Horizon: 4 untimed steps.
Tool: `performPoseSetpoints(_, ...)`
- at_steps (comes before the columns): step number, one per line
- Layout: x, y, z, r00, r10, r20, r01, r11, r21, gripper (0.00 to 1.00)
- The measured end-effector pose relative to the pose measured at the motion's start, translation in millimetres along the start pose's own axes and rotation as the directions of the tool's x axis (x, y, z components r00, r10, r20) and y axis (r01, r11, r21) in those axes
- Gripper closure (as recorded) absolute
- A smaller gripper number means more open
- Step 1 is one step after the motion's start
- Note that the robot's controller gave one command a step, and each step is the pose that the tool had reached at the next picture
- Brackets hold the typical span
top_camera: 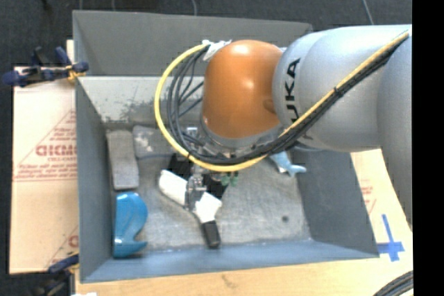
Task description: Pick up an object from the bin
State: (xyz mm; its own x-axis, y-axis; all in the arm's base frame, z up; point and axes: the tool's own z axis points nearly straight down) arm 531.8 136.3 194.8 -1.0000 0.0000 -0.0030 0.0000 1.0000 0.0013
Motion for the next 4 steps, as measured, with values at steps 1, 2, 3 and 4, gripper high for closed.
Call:
performPoseSetpoints(1, -11.0, -17, 68, 1.000, -0.027, 0.005, 0.027, 1.000, 0.000, 0.00)
performPoseSetpoints(2, -9.6, -23, 108, 0.997, 0.074, 0.004, -0.074, 0.997, -0.001, 0.00)
performPoseSetpoints(3, -6.6, -41, 72, 0.995, 0.096, -0.001, -0.096, 0.995, 0.001, 0.00)
performPoseSetpoints(4, 3.4, -41, 106, 0.970, 0.243, 0.006, -0.243, 0.970, -0.002, 0.00)
